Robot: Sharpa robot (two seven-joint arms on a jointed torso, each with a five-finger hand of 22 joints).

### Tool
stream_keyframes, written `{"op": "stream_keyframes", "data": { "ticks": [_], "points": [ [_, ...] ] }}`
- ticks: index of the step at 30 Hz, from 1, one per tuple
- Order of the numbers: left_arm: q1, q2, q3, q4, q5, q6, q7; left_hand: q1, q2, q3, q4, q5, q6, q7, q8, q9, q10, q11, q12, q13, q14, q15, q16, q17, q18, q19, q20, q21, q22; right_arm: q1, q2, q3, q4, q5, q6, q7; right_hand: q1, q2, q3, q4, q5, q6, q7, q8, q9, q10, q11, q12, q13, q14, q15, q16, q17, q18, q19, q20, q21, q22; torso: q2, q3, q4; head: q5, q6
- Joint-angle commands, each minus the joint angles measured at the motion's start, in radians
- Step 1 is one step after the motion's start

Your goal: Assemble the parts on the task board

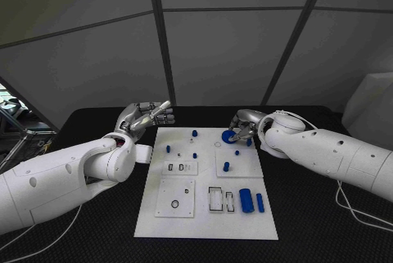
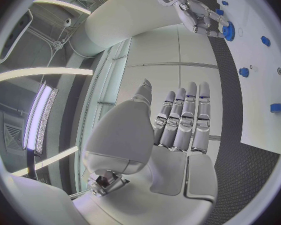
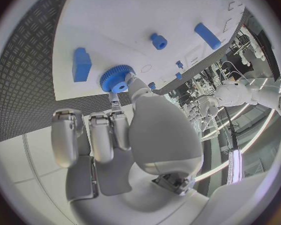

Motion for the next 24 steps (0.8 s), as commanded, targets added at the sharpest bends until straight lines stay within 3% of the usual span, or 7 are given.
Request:
{"op": "stream_keyframes", "data": {
  "ticks": [1, 6, 13, 18, 24],
  "points": [
    [0.001, 0.000, 0.001, 0.001, -0.005, 0.012, 0.000, 0.006, 0.005, 0.000, -0.005, -0.001, 0.002, 0.003, -0.005, -0.001, -0.001, 0.006, -0.006, -0.001, 0.001, 0.001, -0.005, 0.001, 0.003, -0.004, 0.002, 0.004, 0.000, -0.002, -0.002, -0.001, 0.007, -0.076, -0.021, -0.004, 0.027, 0.020, 0.023, -0.011, -0.004, 0.025, -0.009, 0.012, 0.005, 0.037, -0.011, 0.008, 0.167, 0.096, -0.006, 0.006, 0.234, -0.015, 0.028, -0.007, 0.005, 0.166, 0.000, 0.0004, -0.0003, 0.001, 0.000],
    [0.001, 0.000, 0.001, 0.001, -0.005, 0.012, 0.000, 0.006, 0.005, 0.000, -0.005, -0.001, 0.002, 0.003, -0.005, -0.001, -0.001, 0.006, -0.006, -0.001, 0.001, 0.001, -0.005, 0.001, 0.003, -0.004, 0.002, 0.004, 0.000, -0.005, -0.010, -0.001, 0.031, -0.095, -0.062, 0.007, 0.027, 0.026, 0.054, -0.021, 0.010, 0.051, -0.017, 0.014, 0.006, 0.046, -0.018, 0.018, 0.179, 0.096, -0.013, 0.006, 0.235, -0.018, 0.040, -0.014, 0.011, 0.180, 0.000, 0.0009, -0.0003, 0.002, 0.000],
    [0.001, -0.001, 0.001, 0.001, -0.005, 0.012, -0.002, 0.006, 0.005, 0.000, -0.005, -0.001, 0.002, 0.003, -0.005, -0.001, -0.001, 0.006, -0.006, -0.001, 0.001, 0.001, -0.005, 0.001, 0.003, -0.004, 0.002, 0.004, 0.000, -0.007, -0.031, -0.001, 0.096, -0.081, -0.144, 0.009, 0.003, 0.014, 0.083, -0.023, 0.042, 0.056, -0.018, -0.002, 0.002, 0.050, -0.020, 0.023, 0.185, 0.097, -0.015, 0.008, 0.240, -0.022, 0.052, -0.018, 0.017, 0.195, -0.002, 0.0004, -0.0009, 0.004, 0.003],
    [0.001, -0.002, 0.001, 0.000, -0.005, 0.012, -0.002, 0.006, 0.005, 0.000, -0.005, -0.001, 0.002, 0.003, -0.005, -0.001, -0.001, 0.006, -0.006, -0.001, 0.001, 0.001, -0.005, 0.001, 0.003, -0.004, 0.002, 0.004, 0.000, -0.007, -0.045, -0.001, 0.161, -0.099, -0.194, -0.010, -0.011, 0.006, 0.089, -0.021, 0.046, 0.060, -0.018, -0.006, 0.002, 0.052, -0.019, 0.025, 0.188, 0.098, -0.015, 0.010, 0.245, -0.023, 0.055, -0.018, 0.019, 0.199, -0.001, 0.0000, 0.0009, 0.005, 0.006],
    [0.001, -0.002, 0.001, 0.001, -0.005, 0.012, -0.003, 0.006, 0.005, 0.000, -0.005, -0.001, 0.002, 0.003, -0.005, -0.001, -0.001, 0.006, -0.006, -0.001, 0.001, 0.001, -0.005, 0.001, 0.003, -0.004, 0.002, 0.004, 0.000, -0.006, -0.026, -0.001, 0.201, -0.155, -0.231, -0.038, -0.023, -0.001, 0.094, -0.018, 0.043, 0.063, -0.018, -0.010, 0.002, 0.053, -0.020, 0.025, 0.188, 0.099, -0.015, 0.010, 0.247, -0.024, 0.058, -0.019, 0.020, 0.203, 0.000, 0.0002, 0.0017, 0.008, 0.008]
  ]
}}
